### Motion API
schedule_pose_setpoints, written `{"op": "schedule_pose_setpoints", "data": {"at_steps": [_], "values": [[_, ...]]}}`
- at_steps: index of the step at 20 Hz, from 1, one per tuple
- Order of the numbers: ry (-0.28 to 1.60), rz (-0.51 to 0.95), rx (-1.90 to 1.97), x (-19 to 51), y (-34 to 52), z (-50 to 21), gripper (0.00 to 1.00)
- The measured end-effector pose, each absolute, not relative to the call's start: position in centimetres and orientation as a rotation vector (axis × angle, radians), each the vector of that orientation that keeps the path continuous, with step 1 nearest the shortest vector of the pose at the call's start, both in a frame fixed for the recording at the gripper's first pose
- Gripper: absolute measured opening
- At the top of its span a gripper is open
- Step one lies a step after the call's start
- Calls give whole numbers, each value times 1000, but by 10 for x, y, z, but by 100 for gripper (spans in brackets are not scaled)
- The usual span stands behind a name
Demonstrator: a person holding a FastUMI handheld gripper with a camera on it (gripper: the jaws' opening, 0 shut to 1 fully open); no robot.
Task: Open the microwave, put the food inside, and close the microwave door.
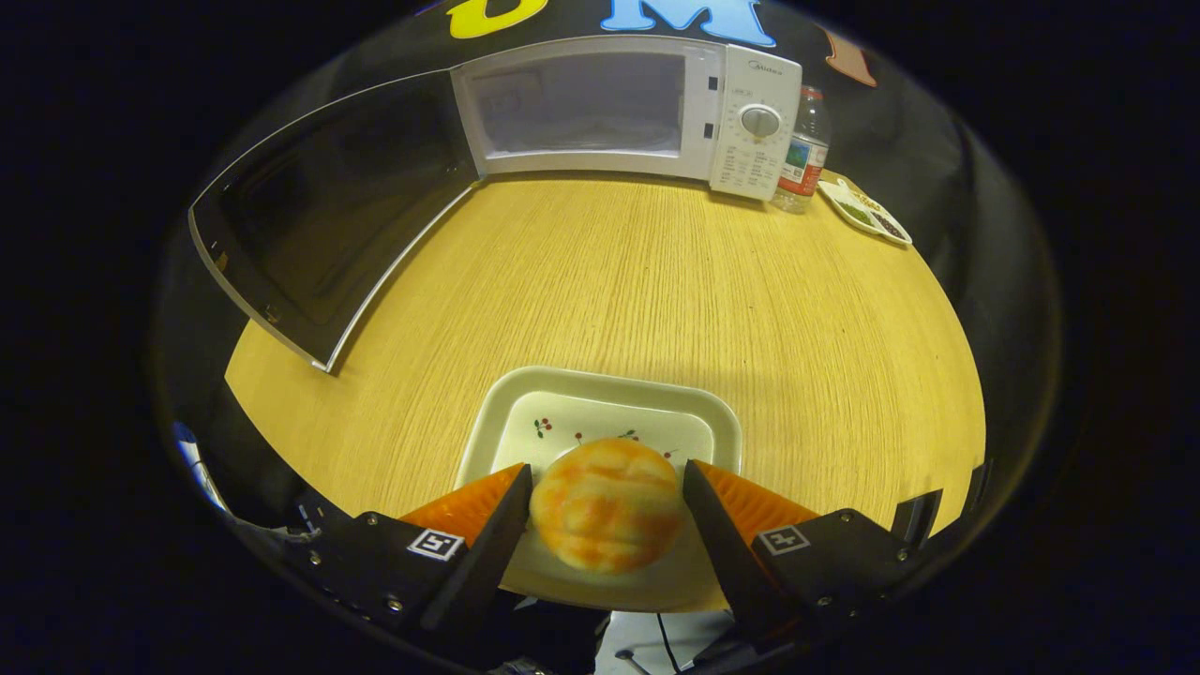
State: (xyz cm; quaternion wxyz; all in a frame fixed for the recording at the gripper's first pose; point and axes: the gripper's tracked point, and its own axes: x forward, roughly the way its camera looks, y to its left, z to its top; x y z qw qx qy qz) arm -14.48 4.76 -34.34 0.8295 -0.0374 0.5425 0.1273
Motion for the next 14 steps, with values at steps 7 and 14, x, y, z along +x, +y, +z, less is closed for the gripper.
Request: {"op": "schedule_pose_setpoints", "data": {"at_steps": [7,14], "values": [[1138,221,-60,-147,54,-342,77],[1026,137,34,-137,80,-312,77]]}}
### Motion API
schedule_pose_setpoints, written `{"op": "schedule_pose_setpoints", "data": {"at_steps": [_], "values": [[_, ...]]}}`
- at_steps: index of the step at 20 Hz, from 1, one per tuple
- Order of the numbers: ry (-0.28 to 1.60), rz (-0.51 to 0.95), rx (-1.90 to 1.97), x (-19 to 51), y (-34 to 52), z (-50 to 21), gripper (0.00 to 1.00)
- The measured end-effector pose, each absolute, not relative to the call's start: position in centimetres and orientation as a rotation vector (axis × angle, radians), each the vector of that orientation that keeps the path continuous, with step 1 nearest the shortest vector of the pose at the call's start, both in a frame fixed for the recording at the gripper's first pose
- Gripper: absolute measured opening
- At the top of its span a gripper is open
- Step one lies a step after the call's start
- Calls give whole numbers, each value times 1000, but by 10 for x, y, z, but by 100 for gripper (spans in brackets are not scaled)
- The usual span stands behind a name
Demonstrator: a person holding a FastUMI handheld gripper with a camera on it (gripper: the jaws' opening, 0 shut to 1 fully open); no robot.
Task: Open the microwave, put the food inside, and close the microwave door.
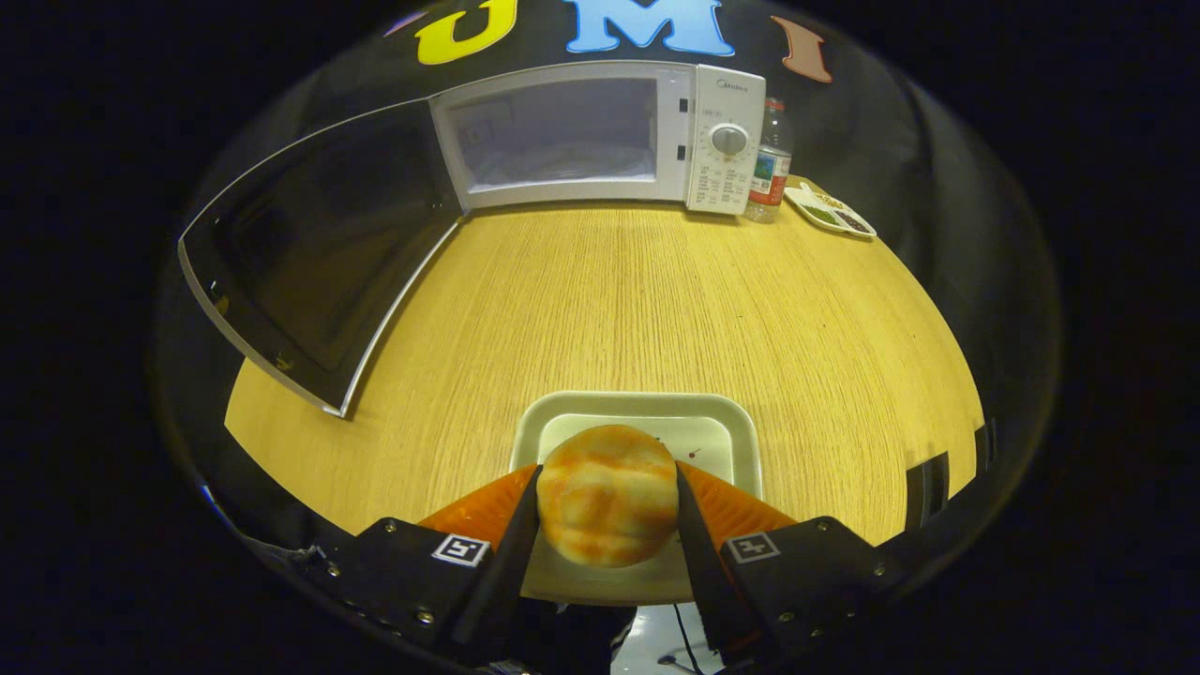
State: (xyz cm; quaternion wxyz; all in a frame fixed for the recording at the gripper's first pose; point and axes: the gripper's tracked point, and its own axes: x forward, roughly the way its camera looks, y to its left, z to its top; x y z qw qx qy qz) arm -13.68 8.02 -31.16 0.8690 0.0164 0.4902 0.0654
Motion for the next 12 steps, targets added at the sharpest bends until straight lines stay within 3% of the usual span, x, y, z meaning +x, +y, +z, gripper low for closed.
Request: {"op": "schedule_pose_setpoints", "data": {"at_steps": [12], "values": [[778,112,388,-64,127,-231,76]]}}
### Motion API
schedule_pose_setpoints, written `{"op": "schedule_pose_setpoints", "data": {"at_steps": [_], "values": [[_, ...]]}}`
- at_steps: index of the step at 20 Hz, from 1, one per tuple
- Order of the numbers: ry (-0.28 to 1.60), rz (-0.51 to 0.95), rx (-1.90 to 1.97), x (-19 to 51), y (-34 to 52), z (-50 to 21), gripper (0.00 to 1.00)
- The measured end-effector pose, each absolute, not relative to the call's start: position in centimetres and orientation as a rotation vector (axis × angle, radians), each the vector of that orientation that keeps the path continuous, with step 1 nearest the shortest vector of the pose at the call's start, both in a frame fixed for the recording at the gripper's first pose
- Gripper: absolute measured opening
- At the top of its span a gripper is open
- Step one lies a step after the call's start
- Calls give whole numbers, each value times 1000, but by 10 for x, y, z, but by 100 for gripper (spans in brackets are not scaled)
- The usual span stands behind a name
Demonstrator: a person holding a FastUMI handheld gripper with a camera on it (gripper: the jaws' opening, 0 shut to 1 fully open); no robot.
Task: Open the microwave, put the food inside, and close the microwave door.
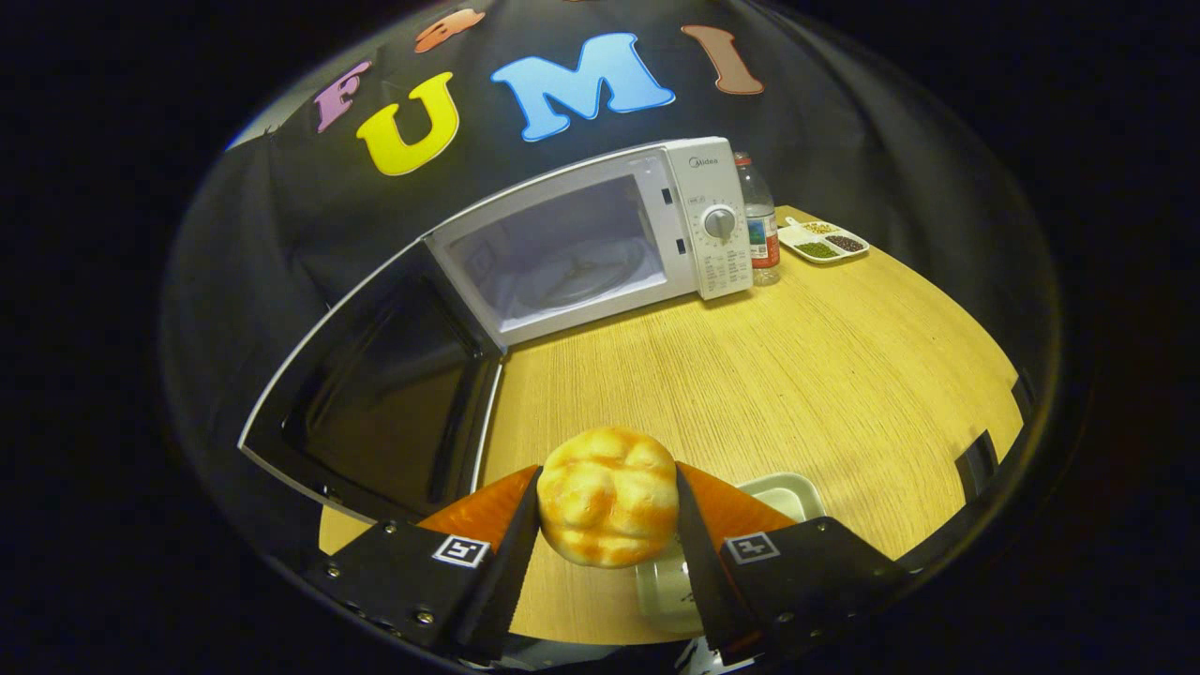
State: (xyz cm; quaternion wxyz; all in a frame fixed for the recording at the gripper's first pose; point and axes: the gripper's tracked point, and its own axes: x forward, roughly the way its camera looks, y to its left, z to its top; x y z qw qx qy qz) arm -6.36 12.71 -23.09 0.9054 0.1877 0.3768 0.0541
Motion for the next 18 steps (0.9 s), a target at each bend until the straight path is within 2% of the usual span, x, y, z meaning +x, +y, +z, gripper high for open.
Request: {"op": "schedule_pose_setpoints", "data": {"at_steps": [8,18], "values": [[626,143,489,17,156,-201,76],[564,131,563,108,180,-219,76]]}}
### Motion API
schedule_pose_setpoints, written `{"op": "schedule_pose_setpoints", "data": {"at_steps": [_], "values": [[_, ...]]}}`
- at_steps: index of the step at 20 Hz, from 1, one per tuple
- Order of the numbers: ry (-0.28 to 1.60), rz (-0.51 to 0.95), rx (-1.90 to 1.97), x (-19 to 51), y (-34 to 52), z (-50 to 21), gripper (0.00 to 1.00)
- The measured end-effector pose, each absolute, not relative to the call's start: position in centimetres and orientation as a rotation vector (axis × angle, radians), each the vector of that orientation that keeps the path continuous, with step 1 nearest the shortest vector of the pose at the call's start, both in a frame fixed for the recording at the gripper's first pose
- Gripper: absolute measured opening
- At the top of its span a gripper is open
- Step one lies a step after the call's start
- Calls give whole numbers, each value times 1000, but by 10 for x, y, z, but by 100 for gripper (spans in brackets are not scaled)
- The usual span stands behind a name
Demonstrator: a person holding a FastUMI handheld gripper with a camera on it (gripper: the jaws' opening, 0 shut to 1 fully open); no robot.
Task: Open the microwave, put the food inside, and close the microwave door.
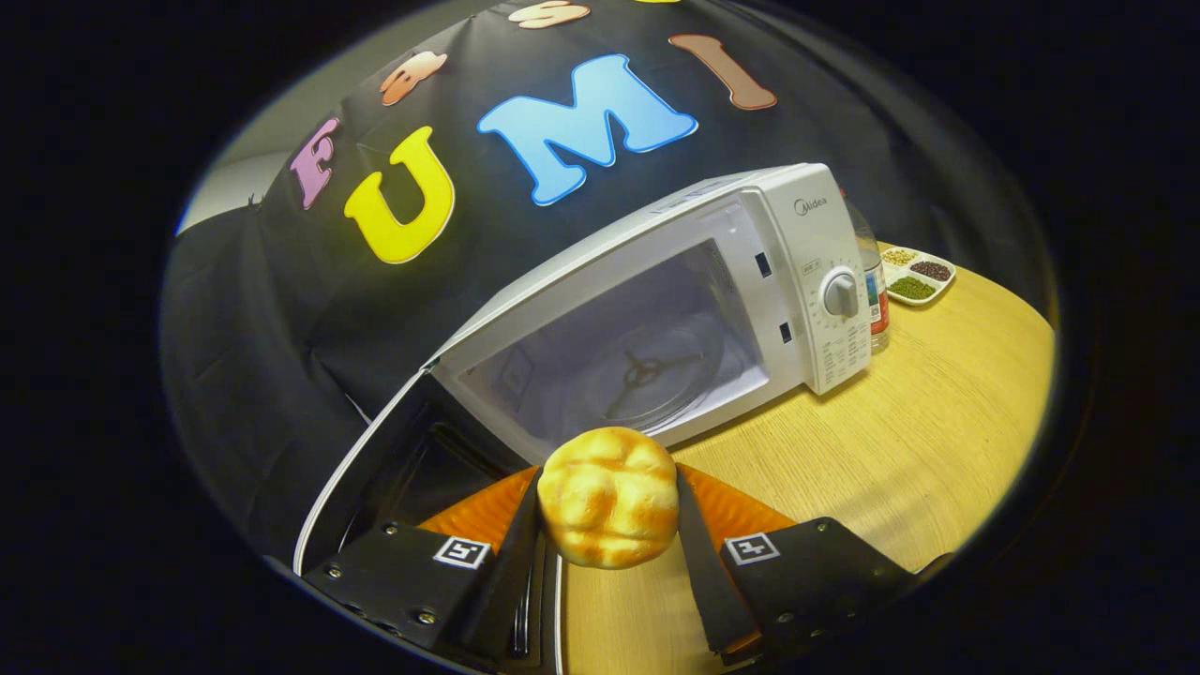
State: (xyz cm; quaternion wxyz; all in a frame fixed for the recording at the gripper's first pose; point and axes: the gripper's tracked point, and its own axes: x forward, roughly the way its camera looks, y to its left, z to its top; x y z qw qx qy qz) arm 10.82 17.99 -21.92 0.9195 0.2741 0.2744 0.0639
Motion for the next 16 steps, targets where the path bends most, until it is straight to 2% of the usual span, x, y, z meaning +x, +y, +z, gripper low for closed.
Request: {"op": "schedule_pose_setpoints", "data": {"at_steps": [16], "values": [[423,61,676,227,194,-271,76]]}}
